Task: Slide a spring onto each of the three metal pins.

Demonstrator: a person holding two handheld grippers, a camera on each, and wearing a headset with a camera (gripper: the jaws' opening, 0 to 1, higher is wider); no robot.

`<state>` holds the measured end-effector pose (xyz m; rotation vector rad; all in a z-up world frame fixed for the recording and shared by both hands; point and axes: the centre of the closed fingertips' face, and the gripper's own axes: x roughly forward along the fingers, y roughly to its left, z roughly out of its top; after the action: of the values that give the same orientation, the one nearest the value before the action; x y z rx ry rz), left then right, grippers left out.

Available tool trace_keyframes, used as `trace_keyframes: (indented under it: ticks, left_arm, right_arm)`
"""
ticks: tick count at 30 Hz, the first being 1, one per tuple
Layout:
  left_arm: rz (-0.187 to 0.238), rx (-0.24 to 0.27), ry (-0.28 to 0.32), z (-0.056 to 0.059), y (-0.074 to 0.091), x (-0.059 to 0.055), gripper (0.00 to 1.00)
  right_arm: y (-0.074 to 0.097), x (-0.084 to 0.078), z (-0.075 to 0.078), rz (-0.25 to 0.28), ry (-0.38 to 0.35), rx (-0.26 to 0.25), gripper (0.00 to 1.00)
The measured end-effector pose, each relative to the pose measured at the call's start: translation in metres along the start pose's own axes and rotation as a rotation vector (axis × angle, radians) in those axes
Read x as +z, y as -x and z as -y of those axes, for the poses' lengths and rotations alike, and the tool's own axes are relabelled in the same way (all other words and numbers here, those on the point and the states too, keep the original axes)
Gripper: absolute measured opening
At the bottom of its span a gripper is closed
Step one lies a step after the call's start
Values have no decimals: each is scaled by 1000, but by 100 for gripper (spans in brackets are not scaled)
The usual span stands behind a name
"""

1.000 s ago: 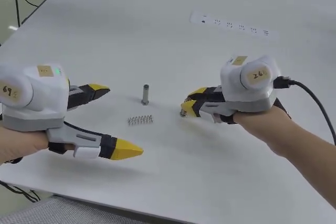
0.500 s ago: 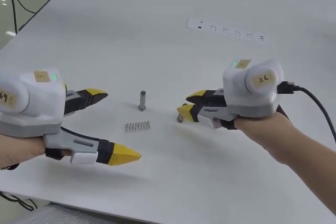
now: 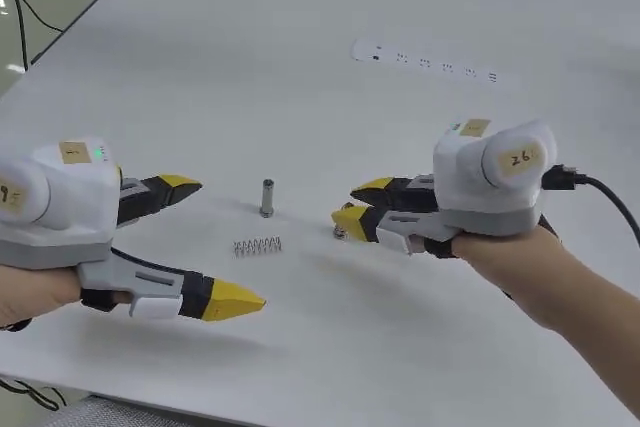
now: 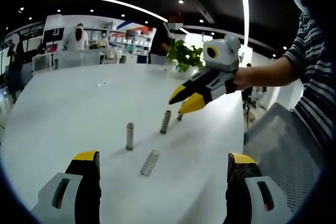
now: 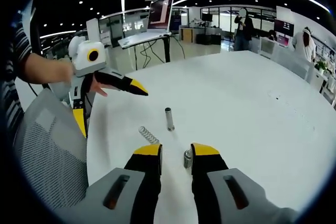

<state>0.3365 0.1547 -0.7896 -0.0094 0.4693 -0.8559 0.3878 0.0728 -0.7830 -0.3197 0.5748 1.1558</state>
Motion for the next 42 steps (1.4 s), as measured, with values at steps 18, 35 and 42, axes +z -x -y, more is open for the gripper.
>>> trace_keyframes:
  ticks: [18, 35, 42]
  left_arm:
    - [0, 3, 1, 0, 1, -2, 98]
    - [5, 8, 10, -2, 3, -5, 98]
    - [5, 11, 11, -4, 5, -5, 98]
  right_arm:
    - [10, -8, -9, 2, 13, 11, 18]
    - [-6, -10, -28, -85, 196, 95, 17]
    - [-17, 0, -38, -111, 283, 144, 17]
